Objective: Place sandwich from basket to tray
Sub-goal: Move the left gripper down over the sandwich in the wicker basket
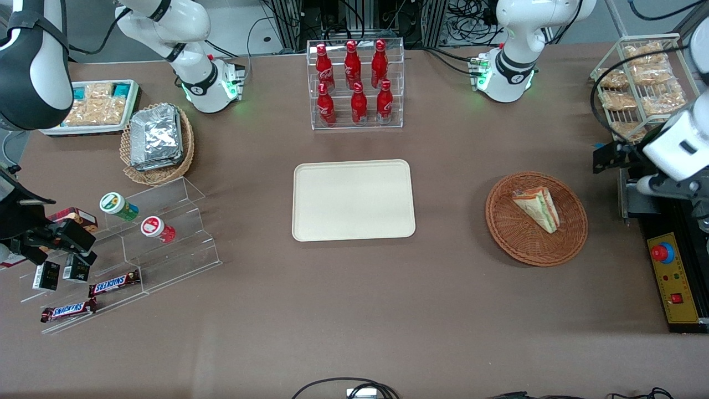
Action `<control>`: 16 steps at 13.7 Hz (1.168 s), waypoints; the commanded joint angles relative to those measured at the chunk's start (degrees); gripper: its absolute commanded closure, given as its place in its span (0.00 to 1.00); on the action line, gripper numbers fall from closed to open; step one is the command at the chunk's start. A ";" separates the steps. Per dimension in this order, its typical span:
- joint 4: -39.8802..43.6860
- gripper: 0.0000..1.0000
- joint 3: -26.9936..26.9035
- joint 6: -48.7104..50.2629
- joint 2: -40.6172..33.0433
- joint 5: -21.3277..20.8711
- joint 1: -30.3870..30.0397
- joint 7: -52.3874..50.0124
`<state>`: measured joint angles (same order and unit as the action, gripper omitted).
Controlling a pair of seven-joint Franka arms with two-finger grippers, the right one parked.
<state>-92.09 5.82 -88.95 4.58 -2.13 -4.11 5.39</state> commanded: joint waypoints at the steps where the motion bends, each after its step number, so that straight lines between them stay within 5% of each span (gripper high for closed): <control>1: -8.51 0.00 0.25 -8.05 -0.97 -0.15 -0.19 -4.67; 9: -33.13 0.00 0.16 -33.10 -3.87 -0.24 -0.19 -20.91; 16: -45.35 0.00 0.25 -50.59 -3.00 -0.51 -0.19 -34.64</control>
<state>-132.88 5.84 -134.73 3.62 -2.18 -4.10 -25.83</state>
